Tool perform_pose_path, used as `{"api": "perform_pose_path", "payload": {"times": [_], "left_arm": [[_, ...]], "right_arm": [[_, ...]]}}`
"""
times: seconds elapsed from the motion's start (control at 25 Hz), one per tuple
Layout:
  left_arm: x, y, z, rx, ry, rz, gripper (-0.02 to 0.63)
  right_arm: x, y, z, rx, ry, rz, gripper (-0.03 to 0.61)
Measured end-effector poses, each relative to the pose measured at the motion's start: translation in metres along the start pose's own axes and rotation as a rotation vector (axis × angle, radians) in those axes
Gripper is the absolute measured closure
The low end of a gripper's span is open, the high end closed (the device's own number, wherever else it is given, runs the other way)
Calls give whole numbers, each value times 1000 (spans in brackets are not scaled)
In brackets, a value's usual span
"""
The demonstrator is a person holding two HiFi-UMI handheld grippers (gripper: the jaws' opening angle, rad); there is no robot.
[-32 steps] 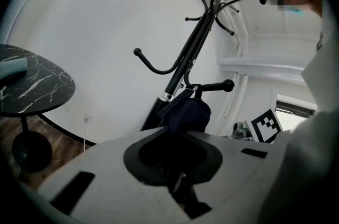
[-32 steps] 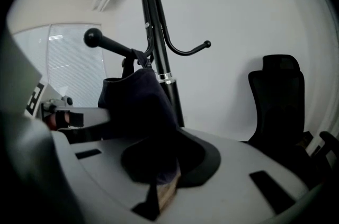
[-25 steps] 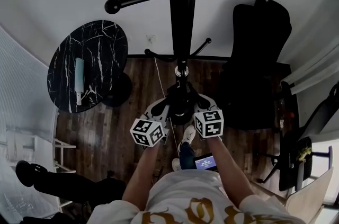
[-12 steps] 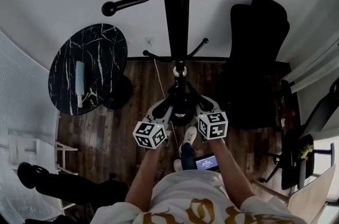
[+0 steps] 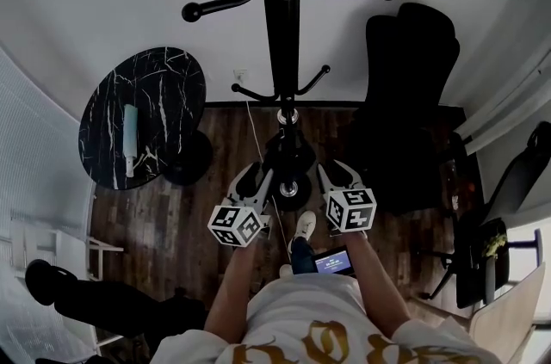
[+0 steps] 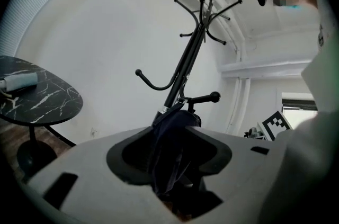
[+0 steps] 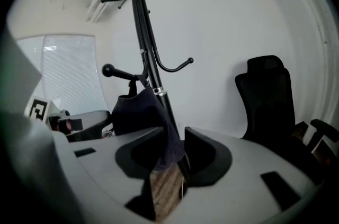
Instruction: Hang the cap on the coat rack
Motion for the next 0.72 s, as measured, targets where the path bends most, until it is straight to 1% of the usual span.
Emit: {"api": "perform_pose_path", "payload": {"times": [0.12, 0.16, 0.2, 0.24, 0.28, 0.32, 0.4, 0.44, 0.52, 0.68, 0.72], "left_arm": [[-4, -13, 3, -19, -1, 49, 445], [-7, -17, 6, -17, 4, 70, 461], [-11, -21, 10, -11, 16, 92, 474], [-15, -25, 16, -3, 43, 110, 486], [-19, -29, 23, 5, 87, 122, 489], [-22, -33, 30, 12, 142, 126, 491], [-28, -41, 44, 21, 234, 126, 509], [-30, -45, 49, 23, 255, 129, 533], [-31, -55, 55, 14, 260, 128, 579], [-23, -76, 55, -47, 219, 91, 588], [-22, -79, 56, -52, 221, 85, 588]], "right_arm": [[-6, -15, -5, -2, 18, 56, 462], [-6, -20, -7, -6, 21, 70, 470], [-5, -25, -11, -10, 19, 79, 493], [-4, -30, -15, -14, 10, 83, 524], [-3, -35, -19, -17, -8, 84, 553], [-2, -41, -24, -18, -29, 84, 566], [-2, -50, -33, -26, -60, 84, 566], [-3, -54, -38, -32, -69, 83, 566], [-1, -62, -48, -39, -89, 78, 566], [8, -83, -64, -43, -129, 71, 566], [9, -88, -66, -41, -134, 72, 566]]}}
Point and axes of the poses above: the fingertips, and each gripper's own axes: y forward along the fingers, z to its right, x out of its underside, the point moved 6 cm from there along -y, backward along the fingers, and after that the axes turned 4 degrees about -x, right-handed, at the moved point
